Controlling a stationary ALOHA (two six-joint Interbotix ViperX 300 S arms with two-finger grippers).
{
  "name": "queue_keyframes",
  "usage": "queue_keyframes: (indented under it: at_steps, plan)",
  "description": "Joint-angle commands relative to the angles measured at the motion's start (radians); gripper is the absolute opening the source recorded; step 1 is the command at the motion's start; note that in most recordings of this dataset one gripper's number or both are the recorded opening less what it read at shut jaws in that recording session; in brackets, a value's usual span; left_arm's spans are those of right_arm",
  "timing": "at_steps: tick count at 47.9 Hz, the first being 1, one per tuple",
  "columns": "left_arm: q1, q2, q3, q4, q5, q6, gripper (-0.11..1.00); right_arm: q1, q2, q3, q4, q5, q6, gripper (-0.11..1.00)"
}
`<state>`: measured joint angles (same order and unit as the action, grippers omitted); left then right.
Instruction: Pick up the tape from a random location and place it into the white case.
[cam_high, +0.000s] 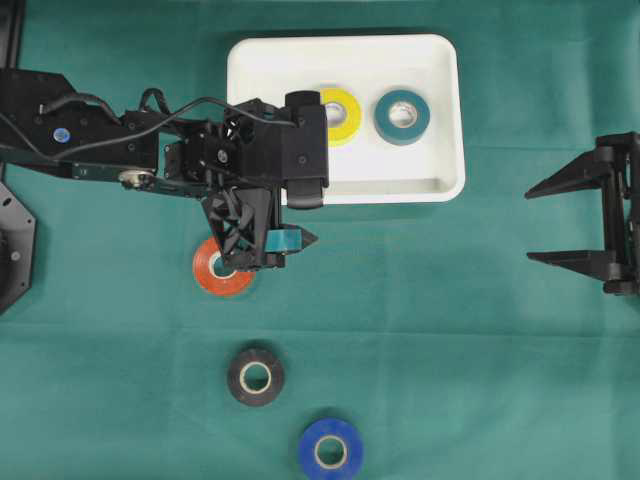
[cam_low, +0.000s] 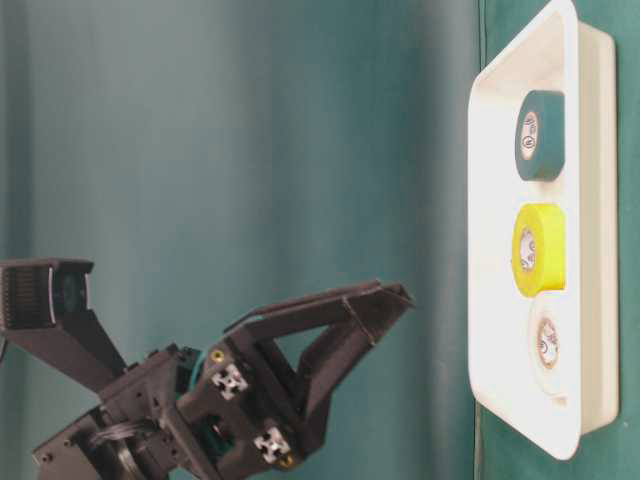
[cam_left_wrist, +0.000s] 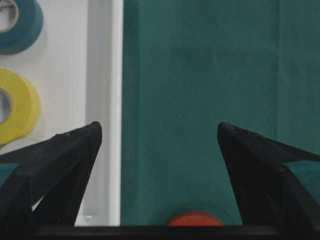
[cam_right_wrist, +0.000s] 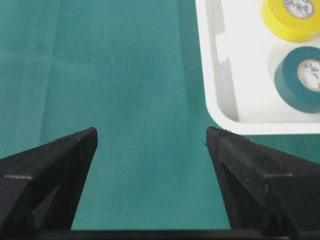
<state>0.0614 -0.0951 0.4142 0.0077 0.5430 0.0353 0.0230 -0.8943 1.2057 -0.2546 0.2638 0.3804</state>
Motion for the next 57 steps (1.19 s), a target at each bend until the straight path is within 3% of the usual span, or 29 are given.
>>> queue_keyframes:
  at_steps: [1, 12, 32, 57]
  plan:
    - [-0.002, -0.038, 0.002, 0.0, -0.009, 0.0, 0.97, -0.003, 0.005, -0.029, -0.003, -0.005, 0.002, 0.87]
    - [-0.002, -0.109, 0.06, 0.0, -0.026, -0.002, 0.96, -0.002, 0.003, -0.04, -0.003, -0.002, 0.002, 0.87]
    - [-0.005, -0.347, 0.252, -0.002, -0.186, -0.002, 0.96, -0.003, 0.002, -0.051, -0.003, 0.0, 0.0, 0.87]
    - [-0.006, -0.624, 0.437, -0.005, -0.233, -0.003, 0.96, -0.005, 0.0, -0.08, -0.017, -0.008, 0.0, 0.87]
